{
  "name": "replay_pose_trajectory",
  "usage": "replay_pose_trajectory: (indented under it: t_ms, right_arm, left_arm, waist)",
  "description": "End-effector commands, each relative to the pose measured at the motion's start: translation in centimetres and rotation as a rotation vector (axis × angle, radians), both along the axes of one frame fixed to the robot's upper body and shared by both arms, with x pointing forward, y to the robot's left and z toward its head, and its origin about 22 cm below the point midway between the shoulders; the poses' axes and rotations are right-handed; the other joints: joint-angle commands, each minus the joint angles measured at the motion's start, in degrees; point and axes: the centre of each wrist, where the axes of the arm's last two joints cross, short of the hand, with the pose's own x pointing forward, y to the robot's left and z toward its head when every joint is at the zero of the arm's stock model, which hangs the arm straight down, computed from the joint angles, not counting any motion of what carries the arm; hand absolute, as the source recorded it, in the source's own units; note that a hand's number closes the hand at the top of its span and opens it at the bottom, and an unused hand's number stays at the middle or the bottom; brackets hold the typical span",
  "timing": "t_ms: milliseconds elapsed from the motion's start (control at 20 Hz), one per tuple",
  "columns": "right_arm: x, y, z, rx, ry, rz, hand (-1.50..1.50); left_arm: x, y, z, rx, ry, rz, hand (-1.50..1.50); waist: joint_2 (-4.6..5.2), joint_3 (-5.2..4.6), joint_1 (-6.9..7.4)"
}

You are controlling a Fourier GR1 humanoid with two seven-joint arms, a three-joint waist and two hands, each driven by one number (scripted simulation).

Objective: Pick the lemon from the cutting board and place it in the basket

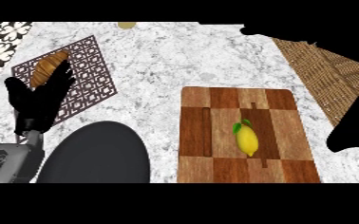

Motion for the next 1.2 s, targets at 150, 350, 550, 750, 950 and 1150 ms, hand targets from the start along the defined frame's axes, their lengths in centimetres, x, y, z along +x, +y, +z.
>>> replay_pose_trajectory:
  t_ms: [150,350,550,750,950,1150]
  right_arm:
    - [-2.6,-4.7,-0.9,0.097,0.014,-0.019,-1.50]
    - [-3.6,-7.0,-3.3,0.170,0.031,-0.013,-1.50]
    - [-4.4,-6.0,-7.2,0.178,0.019,-0.025,-1.50]
    - [-4.2,-6.2,-10.9,0.207,0.003,-0.023,-1.50]
    - [-3.4,-4.7,-15.3,0.235,-0.010,-0.020,-1.50]
    - [-2.3,-2.7,-19.5,0.344,0.018,-0.041,-1.50]
  left_arm:
    - [0.8,-0.4,1.0,-0.010,-0.014,0.004,0.00]
    - [-1.6,0.5,-2.2,-0.013,-0.006,0.010,0.00]
    - [-0.7,0.1,-0.9,-0.005,-0.007,-0.012,0.00]
    - [-1.5,0.3,-0.7,0.004,-0.019,-0.007,0.00]
    - [0.9,0.0,0.3,0.003,-0.024,0.005,0.00]
    - [0.4,0.0,-0.3,0.011,-0.020,-0.002,0.00]
  waist:
    - [0.14,0.12,-0.35]
    - [0.17,0.11,-0.05]
    - [0.31,0.12,0.44]
    - [0.41,0.17,0.83]
    - [0.59,0.19,0.72]
    - [0.52,0.14,0.86]
